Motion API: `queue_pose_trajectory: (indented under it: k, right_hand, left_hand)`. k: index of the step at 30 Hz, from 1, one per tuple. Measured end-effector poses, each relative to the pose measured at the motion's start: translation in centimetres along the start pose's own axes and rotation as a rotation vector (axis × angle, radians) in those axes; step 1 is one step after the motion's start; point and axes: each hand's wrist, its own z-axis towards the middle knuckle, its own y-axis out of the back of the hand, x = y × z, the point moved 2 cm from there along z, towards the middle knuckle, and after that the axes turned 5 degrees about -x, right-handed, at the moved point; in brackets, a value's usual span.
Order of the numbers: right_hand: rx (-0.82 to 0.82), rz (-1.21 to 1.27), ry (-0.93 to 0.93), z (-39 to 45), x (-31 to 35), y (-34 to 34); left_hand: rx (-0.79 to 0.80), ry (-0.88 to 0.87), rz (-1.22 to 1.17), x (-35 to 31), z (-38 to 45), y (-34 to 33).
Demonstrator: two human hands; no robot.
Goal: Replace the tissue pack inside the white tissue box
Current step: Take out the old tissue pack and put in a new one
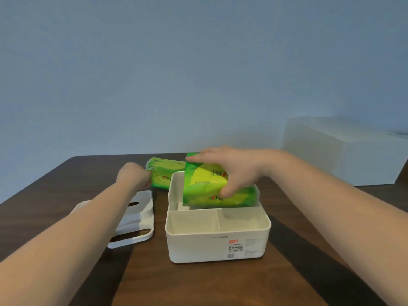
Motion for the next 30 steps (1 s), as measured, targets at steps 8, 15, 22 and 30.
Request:
queue_pose_trajectory:
  k: [8,15,22,30]
  right_hand:
    - [0.071,0.071,-0.044,0.7,-0.4,-1.9]
    - [-0.021,0.176,-0.113,0.0,1.0,-0.8]
    - [-0.292,0.383,-0.215,1.2,4.3,-0.1]
    - [-0.271,0.342,-0.309,6.4,11.6,-2.4]
  left_hand:
    - [0.042,-0.011,0.064,0.5,-0.1,0.1]
    - [-0.013,-0.073,0.16,0.0,-1.8,2.6]
    - [-0.024,-0.034,0.172,1.8,-2.4,5.8]
    - [-0.022,0.048,0.34,6.9,-3.9,10.1]
